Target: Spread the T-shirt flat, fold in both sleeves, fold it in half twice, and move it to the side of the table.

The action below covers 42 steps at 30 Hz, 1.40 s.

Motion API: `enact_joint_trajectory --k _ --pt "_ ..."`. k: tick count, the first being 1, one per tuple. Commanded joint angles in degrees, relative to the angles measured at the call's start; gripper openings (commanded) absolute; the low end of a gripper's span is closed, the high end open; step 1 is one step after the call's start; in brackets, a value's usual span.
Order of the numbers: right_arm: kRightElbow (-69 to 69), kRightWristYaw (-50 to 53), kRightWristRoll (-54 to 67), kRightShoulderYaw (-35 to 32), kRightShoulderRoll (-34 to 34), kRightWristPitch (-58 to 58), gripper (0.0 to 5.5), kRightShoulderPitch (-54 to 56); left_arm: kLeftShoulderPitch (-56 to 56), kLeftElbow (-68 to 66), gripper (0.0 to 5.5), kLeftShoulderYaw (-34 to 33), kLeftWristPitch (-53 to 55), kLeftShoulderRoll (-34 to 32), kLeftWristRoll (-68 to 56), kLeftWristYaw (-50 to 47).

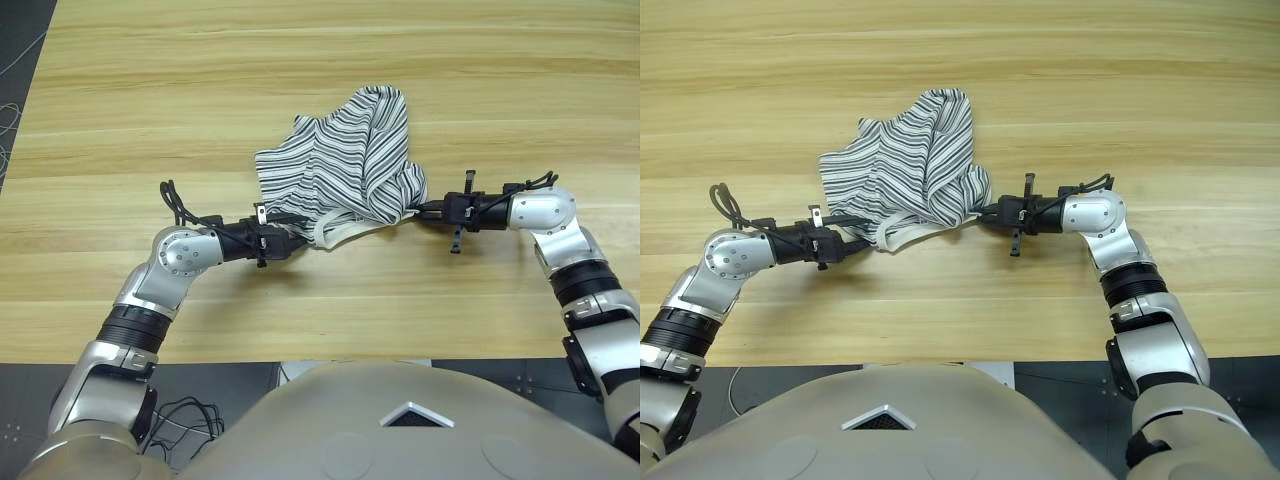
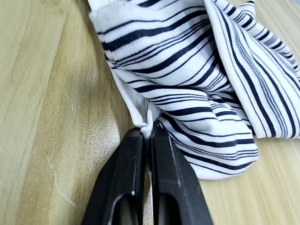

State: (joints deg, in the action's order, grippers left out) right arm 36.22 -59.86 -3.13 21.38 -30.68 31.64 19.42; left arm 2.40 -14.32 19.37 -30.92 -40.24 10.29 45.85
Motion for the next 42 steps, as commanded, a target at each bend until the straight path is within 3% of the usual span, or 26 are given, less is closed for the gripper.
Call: enact_joint_trajectory --k 1,7,19,23,25,29,33,36,38,39,42 --pt "1.0 0.0 -2.3 0.9 0.0 -1.0 0.1 -0.6 -0.7 -1.8 1.06 0.9 0.9 0.0 1.4 0.5" --pt "0.5 -0.4 -2.1 0.9 -0.1 -1.2 0.1 -0.7 -0.1 -2.6 0.12 1.1 0.0 0.2 1.0 1.0" --pt "-6.1 -3.7 1.4 0.0 -0.5 -4.3 0.1 -1.5 1.0 1.3 0.12 -1.6 -0.2 -0.5 -1.0 0.0" --pt "-16.7 -11.1 8.8 -1.6 -4.2 -10.8 0.1 -4.3 -2.1 10.9 0.12 -3.5 1.9 -5.1 -6.0 4.8" --pt "-28.5 -17.3 17.3 -3.9 -9.7 -19.2 0.1 -6.0 -7.0 22.8 0.12 -5.8 4.4 -12.5 -14.9 11.0" --pt "-44.8 -24.4 28.2 -9.8 -20.2 -30.9 0.1 -7.2 -13.2 40.9 0.12 -16.5 9.2 -24.8 -31.2 19.1" --pt "-52.7 -26.5 35.7 -15.5 -24.6 -37.0 0.1 -8.8 -16.1 46.6 0.12 -26.8 12.1 -28.5 -39.7 23.3" --pt "-54.8 -26.6 38.8 -17.2 -24.5 -39.7 0.1 -8.3 -17.0 47.2 0.12 -30.1 13.6 -28.5 -43.7 26.5" --pt "-48.3 -20.3 33.1 -15.2 -19.3 -39.3 0.1 -1.8 -8.3 39.6 0.12 -26.3 16.5 -26.4 -38.8 24.5" --pt "-41.4 -14.8 28.3 -13.7 -14.8 -38.2 0.1 4.2 0.9 31.1 0.12 -22.3 16.5 -23.6 -30.0 21.1" --pt "-10.2 2.3 10.4 -7.1 -1.8 -29.8 0.1 26.7 36.8 -6.4 0.12 -4.2 10.9 -12.4 10.5 0.0"
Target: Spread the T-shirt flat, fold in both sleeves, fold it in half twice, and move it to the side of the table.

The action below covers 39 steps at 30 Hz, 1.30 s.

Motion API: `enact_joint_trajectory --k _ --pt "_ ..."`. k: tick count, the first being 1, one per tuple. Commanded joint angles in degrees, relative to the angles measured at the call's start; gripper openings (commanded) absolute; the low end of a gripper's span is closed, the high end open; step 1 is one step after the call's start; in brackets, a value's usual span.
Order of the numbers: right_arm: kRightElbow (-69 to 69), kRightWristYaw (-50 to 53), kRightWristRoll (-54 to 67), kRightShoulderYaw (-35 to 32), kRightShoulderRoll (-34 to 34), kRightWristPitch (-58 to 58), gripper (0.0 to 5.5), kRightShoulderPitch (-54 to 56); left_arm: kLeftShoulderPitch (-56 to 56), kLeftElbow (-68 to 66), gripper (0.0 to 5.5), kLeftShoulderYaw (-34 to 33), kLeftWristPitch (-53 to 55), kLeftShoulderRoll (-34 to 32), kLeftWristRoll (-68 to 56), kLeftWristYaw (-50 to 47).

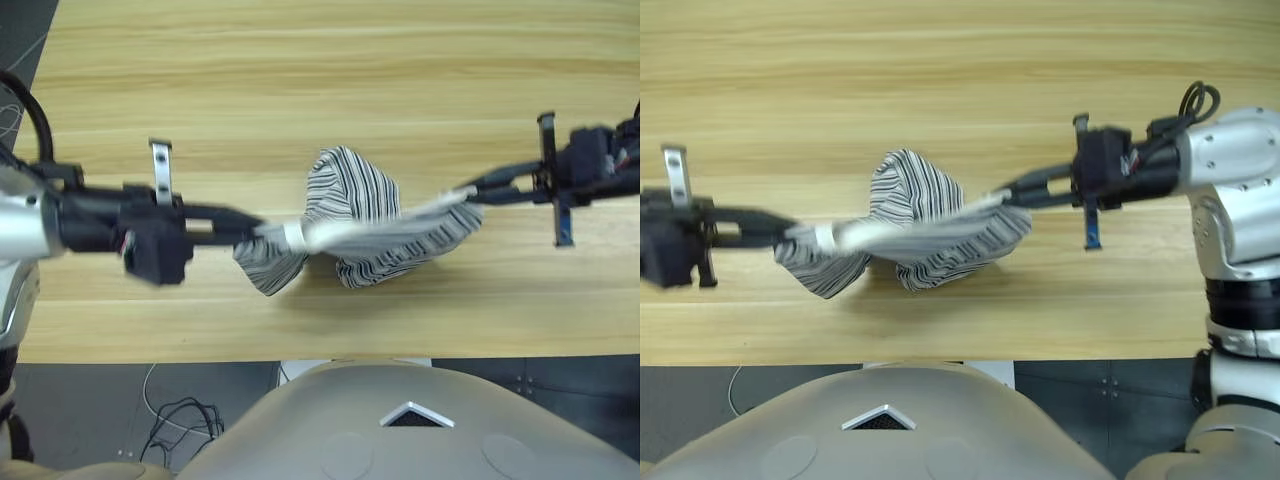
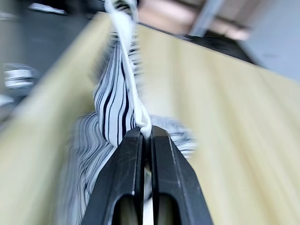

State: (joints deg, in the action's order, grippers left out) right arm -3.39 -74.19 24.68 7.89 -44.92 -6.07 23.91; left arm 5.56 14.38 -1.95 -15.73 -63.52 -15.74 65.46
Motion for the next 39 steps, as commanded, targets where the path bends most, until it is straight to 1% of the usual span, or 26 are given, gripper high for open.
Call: enact_joint_trajectory --k 1,2,3,5,7,9,11,13,14,15,16,17,18,20,22,25,26,27,28,30,32,33,36,39 --pt "41.6 23.8 -22.9 8.9 16.3 10.6 0.1 30.3 44.3 -46.7 0.12 22.8 -5.3 15.5 44.9 -26.9" --pt "52.0 31.4 -26.9 10.5 19.4 11.7 0.1 37.5 53.2 -56.9 0.12 27.5 -4.6 19.6 50.9 -34.7" --pt "59.6 38.0 -30.1 11.9 21.4 12.4 0.1 43.1 60.2 -64.9 0.12 31.7 -3.2 22.6 56.2 -41.9" --pt "69.5 52.9 -32.4 11.4 24.1 10.9 0.1 53.2 71.3 -76.6 0.12 35.8 3.3 26.6 61.6 -55.4" --pt "74.4 65.7 -34.3 10.7 24.8 10.5 0.1 61.2 79.3 -83.0 0.12 35.7 8.7 28.5 62.1 -65.1" --pt "76.5 74.1 -38.1 12.4 24.0 12.6 0.1 66.8 84.4 -86.4 0.12 35.1 10.9 29.5 61.6 -71.2" --pt "77.6 80.3 -41.6 14.0 23.4 15.8 0.1 70.5 87.5 -88.2 0.12 33.3 10.9 30.2 59.7 -75.7" --pt "78.1 86.3 -46.2 16.8 23.0 20.5 0.1 71.9 88.9 -89.1 0.12 31.6 8.8 30.6 58.1 -79.7" --pt "78.4 88.1 -48.5 18.3 23.0 22.8 0.1 71.8 88.8 -89.3 0.12 31.8 7.2 30.8 58.4 -82.0" --pt "78.8 87.8 -50.2 19.5 23.2 25.3 0.1 70.5 88.1 -89.6 0.12 32.1 5.5 31.2 58.4 -82.8" --pt "79.4 86.6 -51.4 20.0 23.6 27.4 0.1 69.1 87.1 -90.2 0.12 32.7 4.2 31.4 58.7 -83.5" --pt "80.0 82.1 -51.3 19.7 24.4 29.8 0.1 66.4 84.9 -90.7 0.12 33.4 2.6 31.5 59.0 -82.3" --pt "80.5 75.1 -50.3 18.9 25.3 32.5 0.1 62.9 81.3 -91.1 0.12 33.7 0.6 31.5 58.8 -79.2" --pt "81.0 64.2 -48.8 17.9 26.3 36.1 0.1 56.9 74.3 -91.6 0.12 33.8 -3.0 31.0 58.1 -72.7" --pt "80.8 48.2 -45.4 15.8 26.7 39.2 0.1 49.9 65.4 -91.3 0.12 34.9 -7.9 29.2 57.8 -63.8" --pt "77.5 18.1 -35.6 10.6 26.7 39.7 0.1 39.1 51.5 -83.5 0.12 39.2 -25.2 21.8 58.5 -50.3" --pt "71.0 6.5 -30.1 10.4 25.5 36.0 0.1 33.6 45.1 -75.0 0.12 40.2 -30.1 16.6 55.5 -43.2" --pt "63.6 -1.8 -25.5 11.1 24.0 32.4 0.1 28.7 39.3 -66.5 0.12 40.4 -32.1 11.8 51.0 -36.3" --pt "55.1 -7.7 -21.1 12.2 22.0 27.7 0.1 24.0 33.6 -56.9 0.12 40.4 -31.9 6.8 45.4 -29.8" --pt "36.8 -14.6 -13.2 14.7 16.9 17.2 0.1 15.8 24.0 -35.1 0.12 38.8 -24.7 -3.8 31.5 -19.7" --pt "24.2 -17.0 -8.3 14.9 13.4 9.4 0.1 10.8 19.1 -20.1 0.12 36.0 -18.0 -10.4 22.6 -14.3" --pt "19.8 -17.2 -6.5 14.3 12.3 6.6 0.1 9.0 17.4 -15.1 0.12 34.9 -15.7 -12.8 19.7 -12.5" --pt "12.2 -17.1 -5.1 13.6 10.3 2.7 0.1 5.3 12.2 -6.9 0.12 33.2 -11.6 -15.7 16.0 -10.2" --pt "6.8 -17.4 -6.9 15.1 8.0 1.8 0.1 0.4 5.2 -3.6 0.12 34.9 -8.9 -13.8 20.4 -9.8"
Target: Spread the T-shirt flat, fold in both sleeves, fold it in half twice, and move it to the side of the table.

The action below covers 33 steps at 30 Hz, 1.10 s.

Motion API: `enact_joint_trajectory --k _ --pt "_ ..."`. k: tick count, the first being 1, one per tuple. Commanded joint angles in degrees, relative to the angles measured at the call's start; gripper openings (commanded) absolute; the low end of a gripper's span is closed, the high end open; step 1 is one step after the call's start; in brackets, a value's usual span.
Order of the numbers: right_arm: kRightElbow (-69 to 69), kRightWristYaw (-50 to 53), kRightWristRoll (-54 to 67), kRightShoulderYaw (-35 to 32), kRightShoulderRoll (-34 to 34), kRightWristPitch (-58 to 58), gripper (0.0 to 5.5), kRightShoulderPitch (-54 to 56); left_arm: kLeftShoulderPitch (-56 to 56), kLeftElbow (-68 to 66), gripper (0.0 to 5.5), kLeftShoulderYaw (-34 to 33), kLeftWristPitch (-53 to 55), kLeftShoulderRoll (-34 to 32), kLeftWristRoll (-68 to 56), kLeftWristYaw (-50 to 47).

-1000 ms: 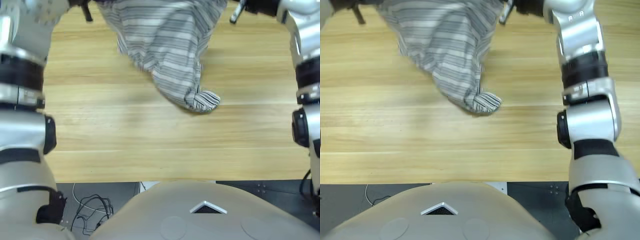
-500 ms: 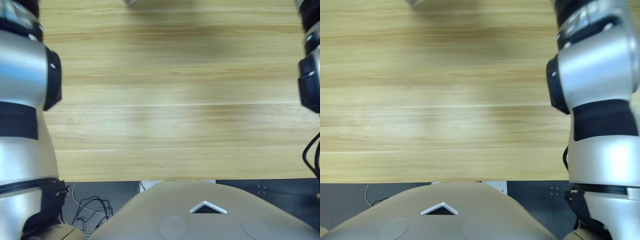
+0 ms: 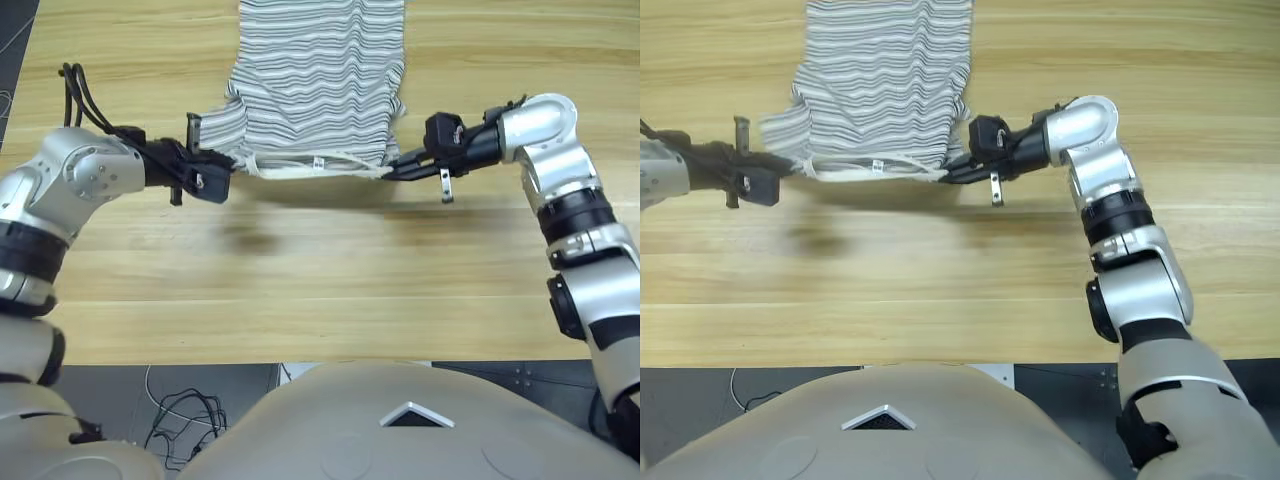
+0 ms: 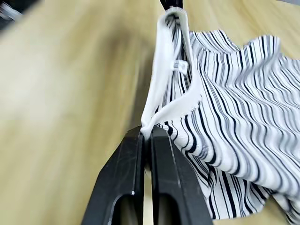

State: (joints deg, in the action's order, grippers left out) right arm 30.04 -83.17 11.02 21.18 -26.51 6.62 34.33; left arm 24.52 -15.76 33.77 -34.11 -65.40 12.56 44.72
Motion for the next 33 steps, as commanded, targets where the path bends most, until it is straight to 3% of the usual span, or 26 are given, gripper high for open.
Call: enact_joint_trajectory --k 1,5,8,10,12,14,16,18,19,20,22,24,29,33 --pt "-28.1 -8.4 6.2 2.2 -11.1 -11.3 0.1 -11.6 -16.0 27.5 0.12 0.1 10.5 -11.2 -6.1 11.1" --pt "-27.2 -4.2 1.7 0.6 -11.7 -10.1 0.1 -10.0 -21.7 33.5 0.12 -2.0 14.5 -10.4 -4.1 12.6" --pt "-5.8 7.8 -12.4 2.5 -8.4 0.7 0.1 6.9 -14.3 28.8 0.12 -5.6 17.2 -5.1 -2.2 13.4" --pt "17.0 30.5 -28.1 8.1 -6.0 6.5 0.1 25.7 -1.7 14.4 0.12 -6.3 16.9 3.3 4.1 7.9" --pt "30.0 55.8 -41.8 14.6 -4.5 6.7 0.1 39.7 6.9 3.7 0.12 -6.8 17.6 9.8 9.4 0.0" --pt "33.4 75.9 -51.4 19.7 -3.6 6.4 0.1 47.8 9.1 1.2 0.12 -7.5 18.6 11.8 10.9 -3.4" --pt "31.3 86.5 -57.7 23.1 -4.1 11.5 0.1 49.7 7.9 3.1 0.12 -7.5 18.4 11.7 9.8 -2.3" --pt "28.2 80.1 -55.6 23.1 -3.8 22.6 0.1 44.7 6.3 4.9 0.12 -6.5 17.6 10.9 9.3 -0.6" --pt "27.1 71.1 -50.4 21.4 -3.4 29.1 0.1 40.8 5.7 5.5 0.12 -6.1 17.2 10.5 9.2 0.2" --pt "24.0 53.1 -38.6 19.4 -3.4 33.6 0.1 34.1 5.0 6.3 0.12 -5.8 16.9 9.9 8.6 1.5" --pt "12.6 22.7 -15.5 17.3 -5.1 27.8 0.1 21.7 3.9 7.4 0.12 -5.9 16.5 8.7 7.7 4.3" --pt "-0.5 6.4 -2.4 19.7 -9.6 14.7 0.1 12.4 1.9 9.0 0.12 -5.8 16.1 5.8 6.3 8.7" --pt "-21.5 -7.8 14.0 22.8 -15.6 -9.9 0.1 -0.6 -8.8 21.1 0.12 -7.2 20.4 -6.6 -4.9 24.3" --pt "-25.7 -6.9 17.9 19.9 -13.0 -19.2 0.1 -5.7 -11.8 24.6 0.12 -10.9 23.1 -9.8 -6.4 26.7"
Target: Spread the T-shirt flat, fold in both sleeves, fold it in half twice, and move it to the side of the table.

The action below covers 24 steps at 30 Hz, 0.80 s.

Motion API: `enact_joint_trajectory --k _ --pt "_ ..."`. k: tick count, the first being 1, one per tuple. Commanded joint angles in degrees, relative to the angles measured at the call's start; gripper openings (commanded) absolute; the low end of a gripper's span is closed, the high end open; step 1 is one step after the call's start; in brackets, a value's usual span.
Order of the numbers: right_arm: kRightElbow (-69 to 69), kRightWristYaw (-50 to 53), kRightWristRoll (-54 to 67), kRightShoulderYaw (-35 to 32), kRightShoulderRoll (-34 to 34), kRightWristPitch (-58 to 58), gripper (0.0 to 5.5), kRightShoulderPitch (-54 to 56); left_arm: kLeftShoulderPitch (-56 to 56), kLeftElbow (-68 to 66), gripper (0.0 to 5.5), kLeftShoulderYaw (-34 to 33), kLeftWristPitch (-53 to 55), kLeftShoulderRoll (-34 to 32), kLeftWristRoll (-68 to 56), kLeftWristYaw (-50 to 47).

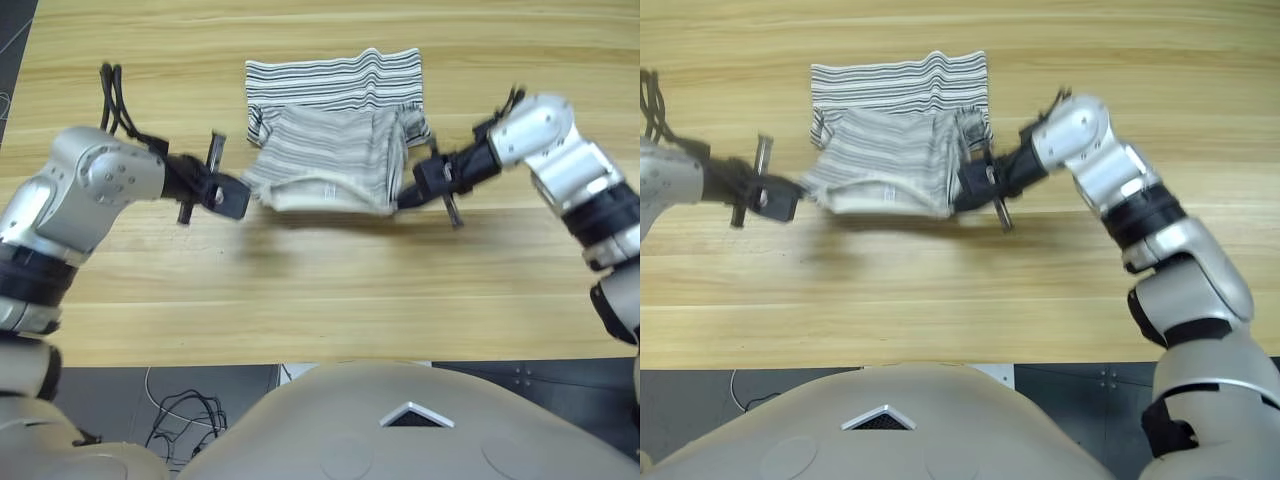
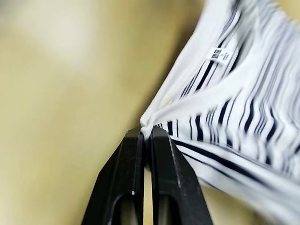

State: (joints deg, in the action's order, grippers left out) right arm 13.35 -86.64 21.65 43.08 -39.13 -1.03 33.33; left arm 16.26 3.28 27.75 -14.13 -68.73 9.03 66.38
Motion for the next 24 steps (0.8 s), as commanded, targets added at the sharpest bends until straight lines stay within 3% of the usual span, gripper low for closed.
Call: enact_joint_trajectory --k 1,10,12,18,22,24 --pt "-8.7 -2.2 6.2 -2.7 0.9 -11.5 0.1 -5.8 -4.2 5.8 0.12 -5.7 3.8 -6.8 -2.5 5.1" --pt "-10.1 0.8 0.0 -6.4 5.7 -8.9 0.1 -9.7 -19.6 15.7 0.12 -9.6 4.7 -10.8 -0.9 4.7" --pt "-8.9 1.3 -1.2 -7.5 6.7 -8.1 0.1 -9.5 -23.5 21.9 0.12 -10.8 6.4 -11.1 -5.9 6.0" --pt "-10.3 -1.7 -2.3 -10.2 5.3 -9.0 0.1 -8.2 -25.5 34.8 0.12 -22.2 13.0 -13.1 -27.9 11.0" --pt "-9.8 -2.8 -4.7 -10.5 4.6 -7.5 0.1 -7.6 -26.4 32.0 0.12 -20.0 13.0 -11.7 -23.1 11.5" --pt "-5.8 -1.5 -8.6 -10.9 5.0 -3.3 0.1 -5.0 -21.5 25.7 0.12 -17.3 11.9 -9.2 -15.8 10.2"
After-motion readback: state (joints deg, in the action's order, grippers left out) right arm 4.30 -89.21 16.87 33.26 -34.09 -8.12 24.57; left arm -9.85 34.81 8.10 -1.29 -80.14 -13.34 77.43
